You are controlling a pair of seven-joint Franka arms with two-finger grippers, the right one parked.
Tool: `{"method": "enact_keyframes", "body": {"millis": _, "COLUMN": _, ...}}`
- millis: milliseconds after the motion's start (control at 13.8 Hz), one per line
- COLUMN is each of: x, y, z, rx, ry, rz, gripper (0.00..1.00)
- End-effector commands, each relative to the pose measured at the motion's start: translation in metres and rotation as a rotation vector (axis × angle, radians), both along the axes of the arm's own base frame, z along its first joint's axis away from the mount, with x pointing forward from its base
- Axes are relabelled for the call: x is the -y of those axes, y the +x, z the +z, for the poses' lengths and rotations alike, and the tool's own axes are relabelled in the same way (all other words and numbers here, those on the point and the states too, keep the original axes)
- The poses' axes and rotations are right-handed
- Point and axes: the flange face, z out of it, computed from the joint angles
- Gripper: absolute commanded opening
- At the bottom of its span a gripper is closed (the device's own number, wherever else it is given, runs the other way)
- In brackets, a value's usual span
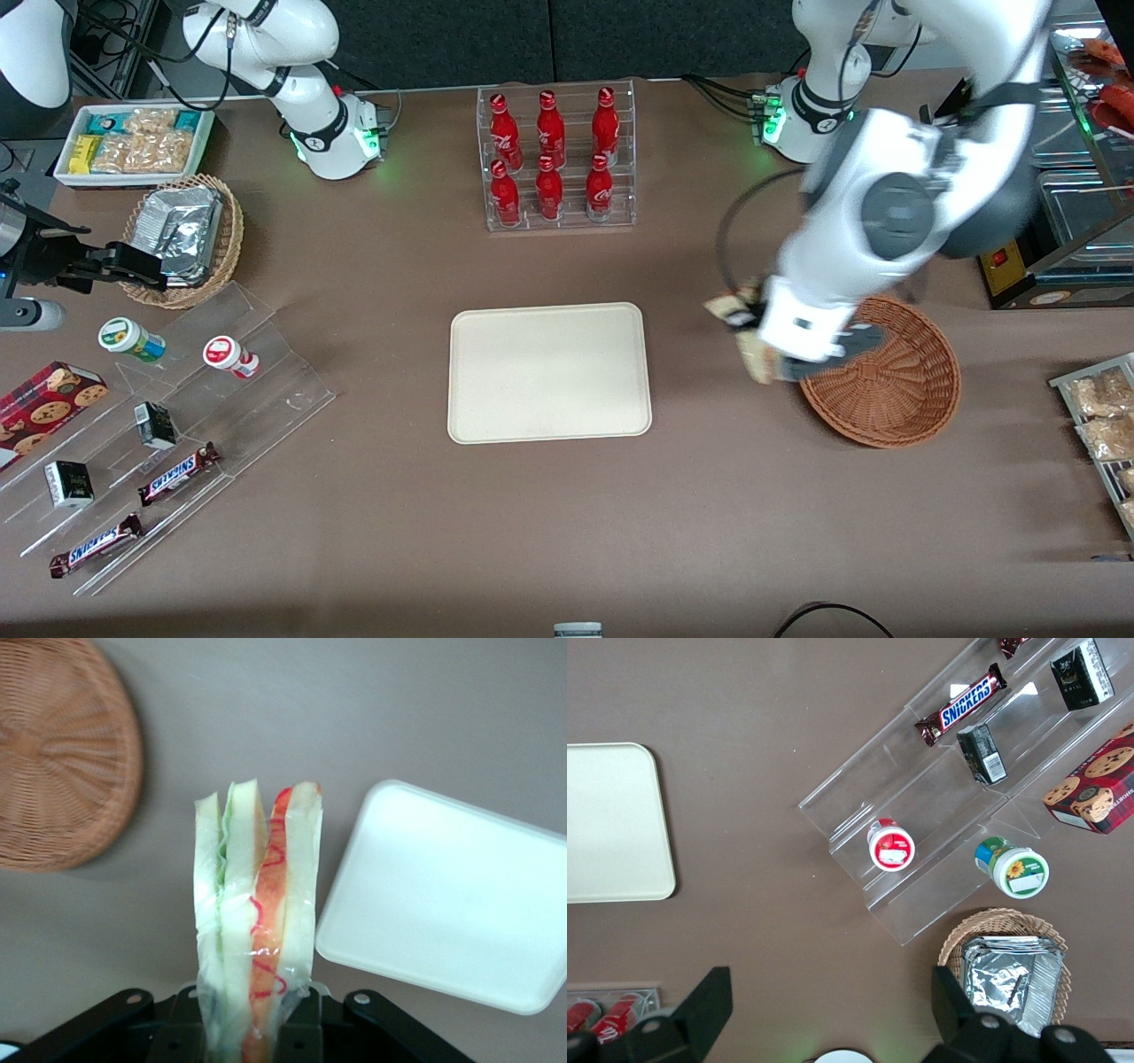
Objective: Place sandwich from basket to tray
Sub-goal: 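Lift the sandwich and carry it with the left gripper to the cream tray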
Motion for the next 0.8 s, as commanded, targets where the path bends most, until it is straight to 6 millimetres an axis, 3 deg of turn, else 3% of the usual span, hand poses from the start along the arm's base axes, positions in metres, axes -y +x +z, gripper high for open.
{"method": "enact_keyframes", "body": {"millis": 0, "x": 0.063, "y": 0.01, "z": -0.02, "rx": 0.006, "ry": -0.032, "rz": -0.097, "gripper": 0.05}}
{"method": "enact_keyframes", "body": {"millis": 217, "x": 0.131, "y": 0.008, "z": -0.059, "rx": 0.02, "ry": -0.04, "rz": -0.237, "gripper": 0.05}}
{"method": "enact_keyframes", "body": {"millis": 435, "x": 0.184, "y": -0.001, "z": -0.104, "rx": 0.103, "ry": -0.041, "rz": -0.297, "gripper": 0.06}}
{"method": "enact_keyframes", "body": {"millis": 725, "x": 0.225, "y": -0.017, "z": -0.166, "rx": 0.168, "ry": -0.02, "rz": -0.339, "gripper": 0.06}}
